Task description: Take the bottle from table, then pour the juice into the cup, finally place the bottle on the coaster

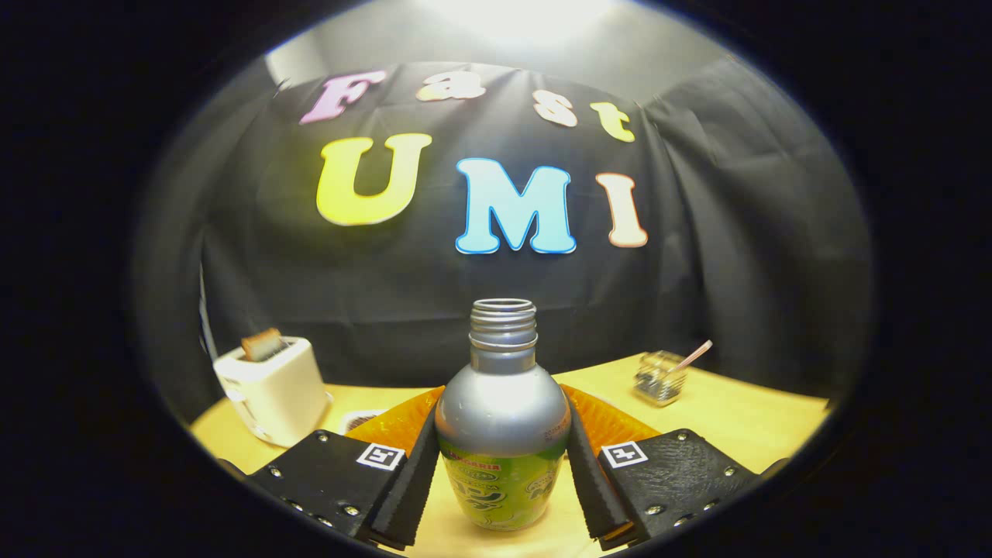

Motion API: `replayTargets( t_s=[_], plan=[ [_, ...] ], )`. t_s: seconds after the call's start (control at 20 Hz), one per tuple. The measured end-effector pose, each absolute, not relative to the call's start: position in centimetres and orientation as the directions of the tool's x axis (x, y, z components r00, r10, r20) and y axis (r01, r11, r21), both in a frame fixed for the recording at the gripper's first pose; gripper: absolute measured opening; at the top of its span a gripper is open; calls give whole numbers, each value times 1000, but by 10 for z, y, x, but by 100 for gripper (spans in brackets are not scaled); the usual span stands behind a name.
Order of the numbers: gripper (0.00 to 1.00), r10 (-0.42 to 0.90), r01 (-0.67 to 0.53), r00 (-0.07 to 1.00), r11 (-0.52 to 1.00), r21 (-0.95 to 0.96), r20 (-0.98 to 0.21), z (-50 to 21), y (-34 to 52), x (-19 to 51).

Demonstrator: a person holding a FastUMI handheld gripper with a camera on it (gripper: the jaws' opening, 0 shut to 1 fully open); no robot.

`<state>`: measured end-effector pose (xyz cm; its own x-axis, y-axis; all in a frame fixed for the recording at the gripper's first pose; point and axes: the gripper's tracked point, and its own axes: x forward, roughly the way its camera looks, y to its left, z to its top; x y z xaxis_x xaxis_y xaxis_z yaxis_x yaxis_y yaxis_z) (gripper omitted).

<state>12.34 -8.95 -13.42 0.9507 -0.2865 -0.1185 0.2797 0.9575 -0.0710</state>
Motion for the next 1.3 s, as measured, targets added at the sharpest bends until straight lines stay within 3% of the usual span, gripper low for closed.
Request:
replayTargets(
  t_s=[0.45,1.3],
  plan=[
    [78,-195,196,973,981,-10,-127,-166,-71,145],
    [78,-181,182,968,983,-10,-173,-230,-78,168]
  ],
)
